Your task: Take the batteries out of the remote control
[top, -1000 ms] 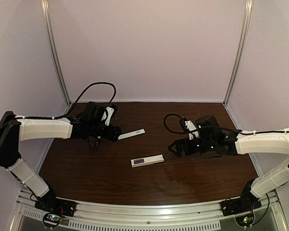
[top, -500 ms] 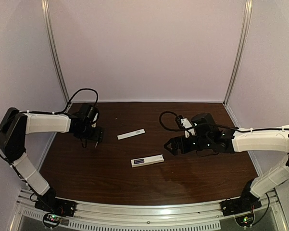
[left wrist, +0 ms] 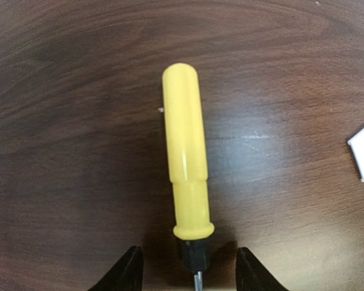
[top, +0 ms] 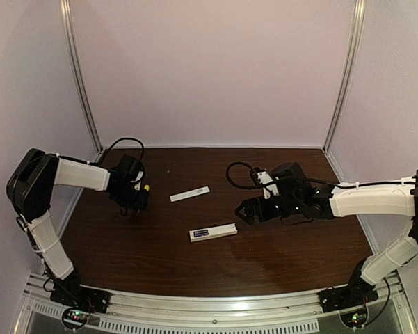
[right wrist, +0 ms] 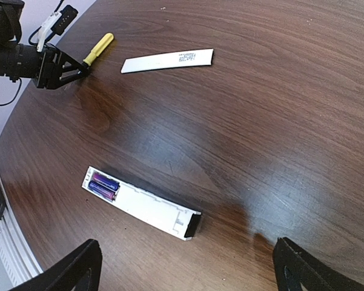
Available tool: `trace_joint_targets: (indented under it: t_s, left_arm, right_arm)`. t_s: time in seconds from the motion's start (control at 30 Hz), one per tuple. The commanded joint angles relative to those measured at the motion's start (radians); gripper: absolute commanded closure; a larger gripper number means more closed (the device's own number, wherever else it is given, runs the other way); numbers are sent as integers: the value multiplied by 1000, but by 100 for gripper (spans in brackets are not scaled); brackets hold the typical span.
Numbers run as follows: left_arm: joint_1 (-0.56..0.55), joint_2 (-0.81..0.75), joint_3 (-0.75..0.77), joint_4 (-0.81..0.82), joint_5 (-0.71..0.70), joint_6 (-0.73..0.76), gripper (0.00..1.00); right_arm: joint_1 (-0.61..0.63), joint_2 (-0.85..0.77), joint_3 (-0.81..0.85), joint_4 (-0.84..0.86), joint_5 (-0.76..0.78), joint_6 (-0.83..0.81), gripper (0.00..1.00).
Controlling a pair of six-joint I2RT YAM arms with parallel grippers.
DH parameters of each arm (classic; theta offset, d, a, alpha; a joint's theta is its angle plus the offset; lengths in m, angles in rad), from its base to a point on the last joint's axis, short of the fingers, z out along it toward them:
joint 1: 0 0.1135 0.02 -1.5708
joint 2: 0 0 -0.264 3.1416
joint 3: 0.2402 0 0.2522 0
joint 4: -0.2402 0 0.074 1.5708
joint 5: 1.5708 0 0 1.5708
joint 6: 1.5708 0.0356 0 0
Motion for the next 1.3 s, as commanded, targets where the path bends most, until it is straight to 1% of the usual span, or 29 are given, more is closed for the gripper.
trace_joint_targets:
  t_s: [0.0, 0.07, 0.23, 0.33, 0.43, 0.53, 0.7, 0.9, 1.03, 1.1, 1.17, 1.27]
  left_arm:
    - [4, 42, 43, 55, 21, 27, 49]
    - [4, 60, 51, 57, 21, 34, 55]
    - [4, 72, 52, 73, 45, 60, 77]
    - [4, 68, 45, 86, 67, 78, 88]
    - [0, 46, 22, 109, 91, 85, 96]
    - [-16, 7, -13, 139, 93, 101, 99]
    - [-73, -62, -36, 170, 82, 151, 100]
    - [-169, -129, -39, 225, 146, 276, 100]
    - [-248, -154, -43, 287, 243, 364, 100]
    - [-279, -153, -35, 317, 281, 417, 100]
    - [-295, -149, -21, 322, 349, 446, 100]
    - [-296, -140, 17, 315, 527, 463, 100]
  right_arm:
    - [6, 23, 36, -27, 11, -23, 0]
    - [6, 30, 44, -32, 12, -29, 0]
    - [6, 52, 61, -33, 8, -34, 0]
    - [6, 65, 69, -24, -4, -35, 0]
    - [5, 81, 74, -25, -5, -43, 0]
    - [1, 88, 96, -44, 5, -62, 0]
    - [-20, 76, 128, -68, -2, -92, 0]
    - [-60, 52, 159, -97, -49, -109, 0]
    - [-91, 20, 165, -118, -112, -122, 0]
    - [-111, 7, 168, -130, -178, -133, 0]
    - [-127, -1, 175, -146, -274, -144, 0]
    - [-132, -14, 185, -175, -397, -187, 0]
